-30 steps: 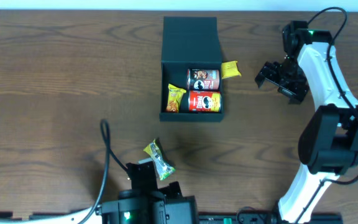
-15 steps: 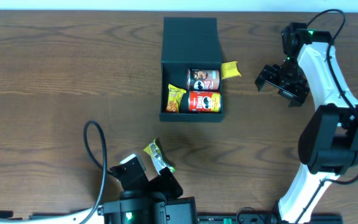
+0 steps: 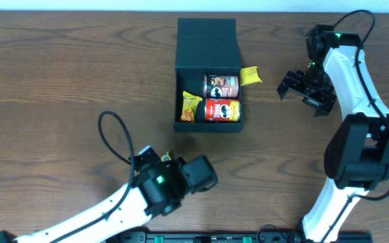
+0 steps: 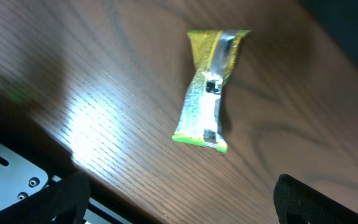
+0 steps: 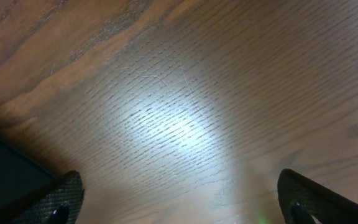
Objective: Pack container
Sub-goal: 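Grasp the yellow-green snack bar with left gripper and lift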
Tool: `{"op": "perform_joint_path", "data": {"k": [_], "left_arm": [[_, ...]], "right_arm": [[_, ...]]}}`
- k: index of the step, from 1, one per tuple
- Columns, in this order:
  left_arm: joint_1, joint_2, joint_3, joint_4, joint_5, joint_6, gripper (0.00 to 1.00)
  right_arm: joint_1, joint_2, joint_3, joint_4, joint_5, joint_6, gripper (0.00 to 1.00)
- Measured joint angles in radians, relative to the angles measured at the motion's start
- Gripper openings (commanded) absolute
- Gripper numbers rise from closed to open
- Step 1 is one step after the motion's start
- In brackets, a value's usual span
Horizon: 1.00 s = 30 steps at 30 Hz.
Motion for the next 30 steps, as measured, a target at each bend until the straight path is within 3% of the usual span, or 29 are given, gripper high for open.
{"op": "perform_joint_path", "data": {"k": [15, 23, 30], "left_arm": [[0.2, 0.113, -0.148, 0.243, 0.25, 0.214, 0.95], [0.224, 0.113, -0.165, 0.32, 0.269, 0.337, 0.95], [0.251, 0.113, -0.219, 0.383, 0.281, 0.377, 0.95]], "right_arm": [[0.0, 0.0, 0.0, -0.002, 0.014, 0.0, 0.99], [0.0, 0.0, 0.0, -0.006, 0.018, 0.0, 0.99], [0.0, 0.0, 0.0, -0.02, 0.018, 0.0, 0.99]]}}
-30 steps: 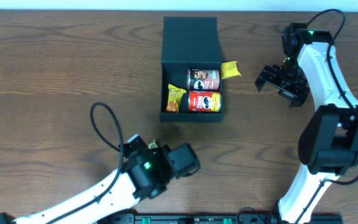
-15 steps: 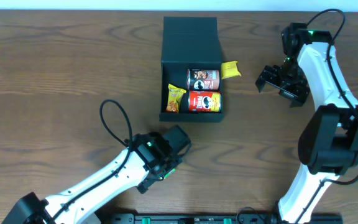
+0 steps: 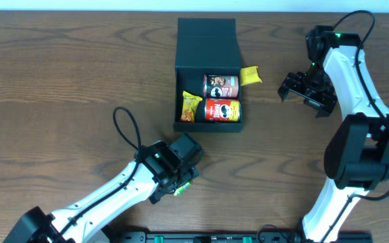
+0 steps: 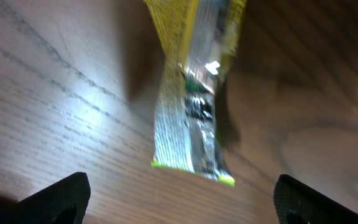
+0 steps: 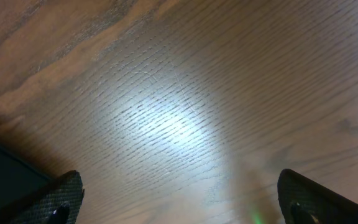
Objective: Pack container
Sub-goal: 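Grasp the yellow-green snack bar with left gripper and lift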
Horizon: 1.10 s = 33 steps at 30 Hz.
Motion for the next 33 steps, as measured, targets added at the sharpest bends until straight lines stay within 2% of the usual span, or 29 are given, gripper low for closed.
{"op": "perform_joint_path", "data": {"k": [11, 19, 20, 27, 31, 33], "left_arm": [[0.035, 0.002, -0.038, 0.097, 0.04, 0.049, 0.99], [0.067, 0.052, -0.047, 0.113, 0.06, 0.06, 1.0], [0.071, 0.055, -0.047, 0.114, 0.063, 0.062, 0.94], [0.079, 0.066, -0.047, 0.13, 0.072, 0.082, 0.83], [0.079, 0.066, -0.047, 0.133, 0.074, 0.083, 0.7], [0.079, 0.066, -0.047, 0.133, 0.074, 0.087, 0.67]], "right_arm": [[0.0, 0.0, 0.0, -0.002, 0.0, 0.0, 0.99], [0.0, 0.0, 0.0, -0.002, 0.0, 0.0, 0.99], [0.0, 0.0, 0.0, -0.002, 0.0, 0.0, 0.99], [0.0, 0.0, 0.0, -0.002, 0.0, 0.0, 0.99], [0.0, 0.0, 0.0, -0.002, 0.0, 0.0, 0.99], [0.0, 0.0, 0.0, -0.002, 0.0, 0.0, 0.99]]}}
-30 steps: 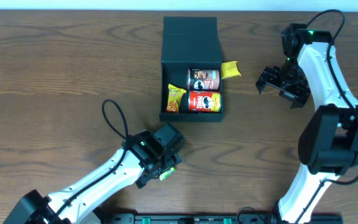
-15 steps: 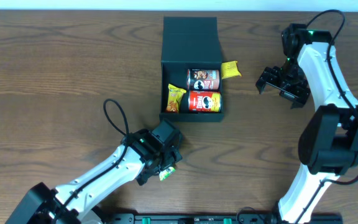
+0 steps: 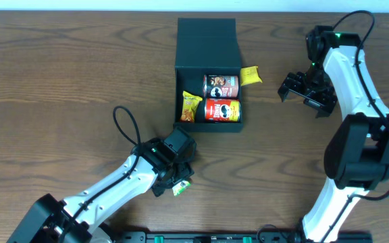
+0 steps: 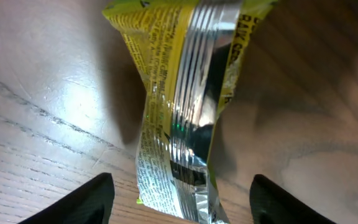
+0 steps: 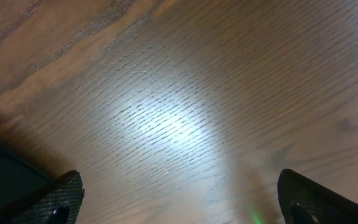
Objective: Pack container
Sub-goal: 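Grasp the yellow-green snack bar with left gripper and lift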
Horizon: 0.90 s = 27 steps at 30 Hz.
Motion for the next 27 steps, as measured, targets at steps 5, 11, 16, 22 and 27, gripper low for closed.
{"op": "perform_joint_path", "data": {"k": [5, 11, 16, 22, 27], "left_arm": [[0.0, 0.001, 0.0, 0.0, 0.0, 0.004, 0.54], [0.011, 0.03, 0.0, 0.003, 0.019, 0.01, 0.34], [0.021, 0.034, 0.0, 0.004, 0.027, 0.011, 0.24], [0.021, 0.034, 0.0, 0.004, 0.03, 0.011, 0.19], [0.021, 0.034, 0.0, 0.004, 0.04, 0.013, 0.12]], "right_arm": [[0.0, 0.0, 0.0, 0.0, 0.0, 0.0, 0.99], [0.0, 0.0, 0.0, -0.002, 0.0, 0.0, 0.99], [0.0, 0.0, 0.0, -0.002, 0.0, 0.0, 0.99], [0.0, 0.0, 0.0, -0.002, 0.0, 0.0, 0.99], [0.0, 0.0, 0.0, -0.002, 0.0, 0.0, 0.99]]}}
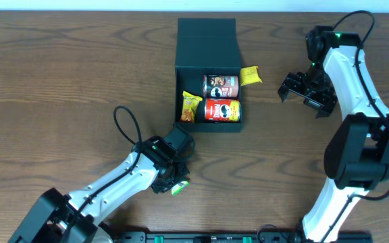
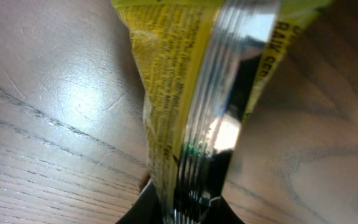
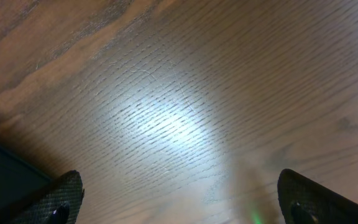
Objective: Pack container
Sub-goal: 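Grasp the yellow-green snack bar with left gripper and lift, then carry the snack bar into the box beside the Julie's packet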
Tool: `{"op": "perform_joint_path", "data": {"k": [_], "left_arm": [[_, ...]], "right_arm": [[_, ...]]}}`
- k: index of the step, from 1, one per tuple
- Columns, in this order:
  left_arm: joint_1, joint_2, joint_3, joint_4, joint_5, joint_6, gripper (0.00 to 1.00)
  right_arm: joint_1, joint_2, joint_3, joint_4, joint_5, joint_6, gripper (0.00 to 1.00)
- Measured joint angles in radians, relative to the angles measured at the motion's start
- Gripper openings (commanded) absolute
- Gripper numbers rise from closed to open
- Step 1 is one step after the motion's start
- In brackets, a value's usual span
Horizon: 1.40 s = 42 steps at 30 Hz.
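Note:
The black box [image 1: 206, 40] stands open at the table's middle back, holding two Pringles cans [image 1: 221, 98] and a yellow snack packet [image 1: 190, 106]. Another yellow packet [image 1: 250, 75] lies against the box's right wall. My left gripper [image 1: 174, 178] is down at the table in front of the box, shut on a yellow-and-silver packet [image 2: 191, 106] whose green end [image 1: 179, 189] pokes out. In the left wrist view the left gripper [image 2: 182, 210] pinches the packet's lower end. My right gripper [image 1: 305, 92] hovers right of the box, open and holding nothing, its fingertips [image 3: 64, 198] wide apart.
Brown wooden table [image 1: 59, 81] all round. The box's raised lid [image 1: 206, 34] stands behind the contents. A dark corner of the box shows at the left of the right wrist view. A black cable [image 1: 123, 128] loops from the left arm.
My left gripper's fingers stood either side of the yellow-and-silver packet; now they are shut on its lower end and the packet fills the view. The right arm has not moved.
My left gripper was open, well above the packet lying on the table near the front edge. Then it was closer over it, then low with fingers either side, and now it is shut on it. My right gripper stayed open beside the box throughout.

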Motion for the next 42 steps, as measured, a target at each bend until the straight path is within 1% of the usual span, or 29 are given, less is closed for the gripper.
{"op": "perform_joint_path", "data": {"k": [4, 13, 16, 21, 24, 26, 30, 35, 42], "left_arm": [[0.002, 0.0, 0.0, 0.0, 0.006, 0.013, 0.1], [0.006, 0.0, 0.0, 0.0, 0.01, 0.061, 0.11], [0.006, 0.0, 0.01, -0.001, 0.011, 0.106, 0.12], [0.006, 0.0, 0.076, -0.004, 0.006, 0.243, 0.14], [0.006, 0.0, 0.107, -0.041, -0.003, 0.312, 0.14], [0.006, 0.0, 0.138, -0.095, -0.024, 0.36, 0.14], [0.006, 0.0, 0.192, -0.177, -0.081, 0.42, 0.15], [0.006, 0.0, 0.249, -0.218, -0.147, 0.473, 0.16], [0.006, 0.0, 0.318, -0.263, -0.189, 0.511, 0.17]], "right_arm": [[0.0, 0.0, 0.0, 0.002, 0.0, 0.0, 0.99], [0.0, 0.0, 0.0, 0.002, 0.0, 0.0, 0.99], [0.0, 0.0, 0.0, 0.002, 0.0, 0.0, 0.99], [0.0, 0.0, 0.0, 0.005, 0.0, 0.0, 0.99], [0.0, 0.0, 0.0, 0.005, 0.0, 0.0, 0.99], [0.0, 0.0, 0.0, 0.006, 0.0, 0.0, 0.99], [0.0, 0.0, 0.0, 0.009, 0.0, 0.0, 0.99], [0.0, 0.0, 0.0, 0.01, 0.0, 0.0, 0.99], [0.0, 0.0, 0.0, 0.017, 0.0, 0.0, 0.99]]}}
